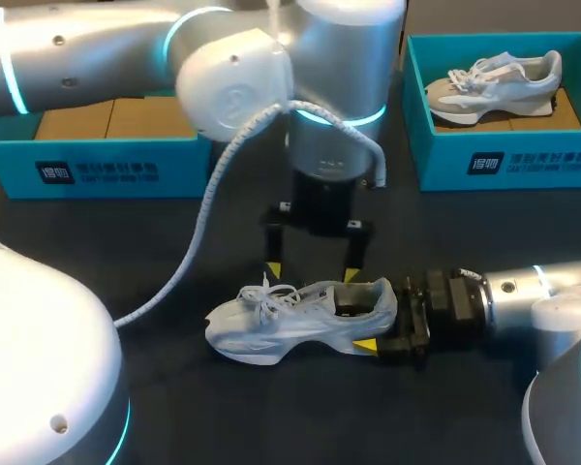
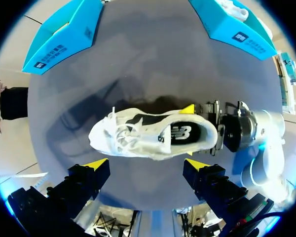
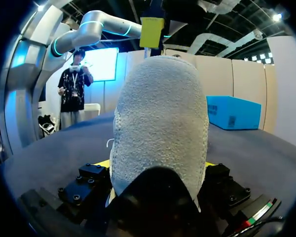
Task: Take the shoe out of the shoebox, open the shoe tongue, remove and reinsert the insole, then place the shoe into the shoebox
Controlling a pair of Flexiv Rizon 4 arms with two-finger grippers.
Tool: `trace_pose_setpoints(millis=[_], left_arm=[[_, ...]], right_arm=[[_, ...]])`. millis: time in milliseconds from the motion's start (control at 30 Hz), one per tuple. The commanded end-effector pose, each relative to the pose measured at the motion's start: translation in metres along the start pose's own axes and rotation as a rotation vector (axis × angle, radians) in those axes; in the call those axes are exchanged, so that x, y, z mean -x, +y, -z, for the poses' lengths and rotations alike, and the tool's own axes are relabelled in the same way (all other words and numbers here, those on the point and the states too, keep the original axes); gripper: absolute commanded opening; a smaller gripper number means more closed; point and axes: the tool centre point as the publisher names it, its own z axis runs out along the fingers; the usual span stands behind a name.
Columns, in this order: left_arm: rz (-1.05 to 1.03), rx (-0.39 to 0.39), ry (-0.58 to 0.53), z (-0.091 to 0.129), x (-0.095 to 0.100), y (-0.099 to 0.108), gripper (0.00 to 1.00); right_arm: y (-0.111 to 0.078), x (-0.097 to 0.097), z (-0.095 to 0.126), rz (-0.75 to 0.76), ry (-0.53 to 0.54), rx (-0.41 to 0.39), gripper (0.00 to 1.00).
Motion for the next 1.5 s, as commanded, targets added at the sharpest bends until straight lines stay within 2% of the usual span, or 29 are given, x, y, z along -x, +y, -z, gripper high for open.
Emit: trace_pose_setpoints(millis=[33, 267, 1267, 1500], left_arm=[[0.001, 0.046, -0.055, -0.019, -0.022, -0.014, 1.0], [0.018, 0.08, -0.093, -0.045, -0.028, -0.018, 1.0], [0.071, 0.139, -0.23, -0.069, -0.009, -0.016, 1.0], [0.083, 0.178, -0.286, -0.072, 0.001, -0.015, 1.0]], right_arm=[[-0.002, -0.002, -0.003, 0.0, -0.002, -0.003, 0.0], [-0.002, -0.002, -0.003, 0.0, -0.002, -0.003, 0.0], [-0.002, -0.002, -0.003, 0.0, -0.002, -0.003, 0.0], [-0.002, -0.002, -0.003, 0.0, -0.002, -0.003, 0.0]])
